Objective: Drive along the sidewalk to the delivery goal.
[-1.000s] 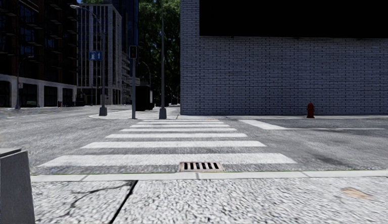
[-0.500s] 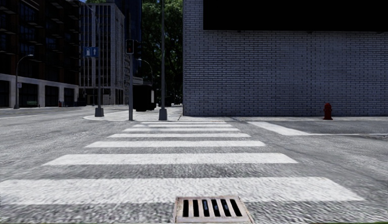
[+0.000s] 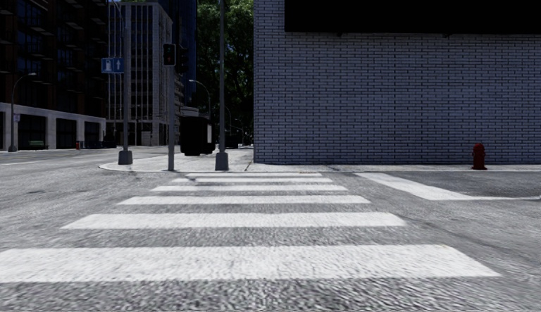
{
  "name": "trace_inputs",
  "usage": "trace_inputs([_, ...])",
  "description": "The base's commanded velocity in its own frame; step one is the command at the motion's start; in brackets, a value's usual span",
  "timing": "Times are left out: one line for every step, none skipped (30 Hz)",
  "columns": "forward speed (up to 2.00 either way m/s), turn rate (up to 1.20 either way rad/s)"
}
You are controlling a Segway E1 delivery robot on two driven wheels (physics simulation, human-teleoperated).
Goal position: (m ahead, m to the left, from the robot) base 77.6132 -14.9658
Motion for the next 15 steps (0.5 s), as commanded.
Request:
trace_inputs([1.52,0.00])
trace_inputs([1.44,0.00])
trace_inputs([1.44,0.00])
trace_inputs([1.40,0.00])
trace_inputs([1.39,0.00])
trace_inputs([1.38,0.00])
trace_inputs([1.38,0.00])
trace_inputs([1.38,0.00])
trace_inputs([1.37,0.00])
trace_inputs([1.37,0.00])
trace_inputs([1.37,0.00])
trace_inputs([1.37,0.00])
trace_inputs([1.36,0.00])
trace_inputs([1.36,0.00])
trace_inputs([1.36,0.00])
